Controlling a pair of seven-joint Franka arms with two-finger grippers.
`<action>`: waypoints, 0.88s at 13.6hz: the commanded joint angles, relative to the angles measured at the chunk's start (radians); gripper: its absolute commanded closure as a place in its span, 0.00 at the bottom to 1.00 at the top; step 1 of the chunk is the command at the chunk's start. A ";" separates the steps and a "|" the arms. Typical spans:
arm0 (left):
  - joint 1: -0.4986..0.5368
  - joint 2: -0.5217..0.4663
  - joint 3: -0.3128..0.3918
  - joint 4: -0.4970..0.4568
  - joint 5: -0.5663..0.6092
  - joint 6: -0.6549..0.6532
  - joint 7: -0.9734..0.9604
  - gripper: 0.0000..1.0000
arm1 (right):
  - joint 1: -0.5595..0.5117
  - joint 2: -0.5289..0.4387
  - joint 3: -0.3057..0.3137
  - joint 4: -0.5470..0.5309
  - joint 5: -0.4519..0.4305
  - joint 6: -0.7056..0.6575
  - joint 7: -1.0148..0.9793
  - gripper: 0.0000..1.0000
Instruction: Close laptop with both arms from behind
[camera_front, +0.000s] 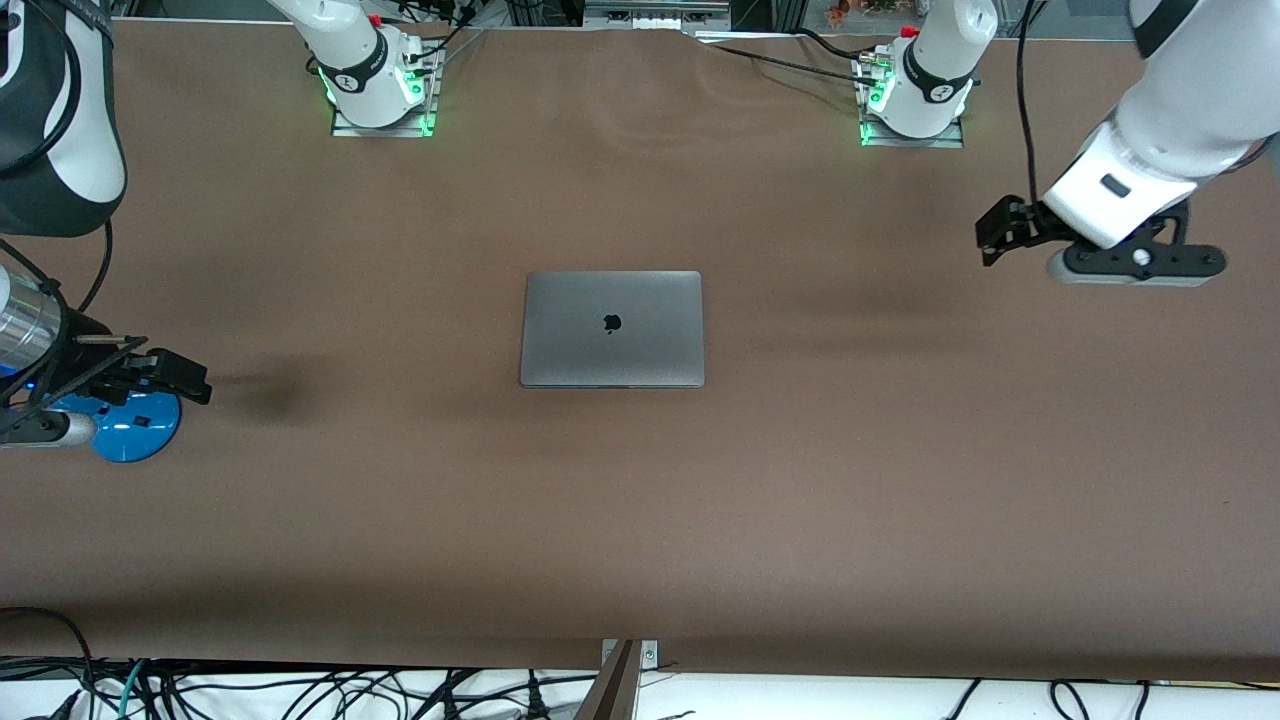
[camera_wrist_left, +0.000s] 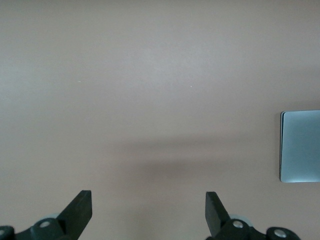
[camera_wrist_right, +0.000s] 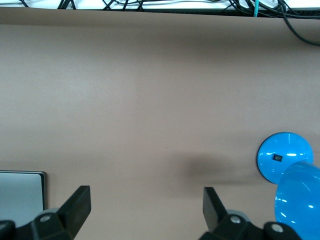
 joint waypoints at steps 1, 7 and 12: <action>-0.011 0.011 0.052 0.049 -0.006 -0.042 0.031 0.00 | -0.018 -0.059 0.023 -0.047 -0.020 -0.014 0.004 0.01; 0.010 0.014 0.131 0.092 -0.014 -0.096 0.126 0.00 | -0.017 -0.082 0.037 -0.047 -0.017 -0.121 -0.002 0.01; 0.026 0.014 0.132 0.090 -0.073 -0.093 0.132 0.00 | -0.015 -0.114 0.044 -0.062 -0.018 -0.173 0.003 0.00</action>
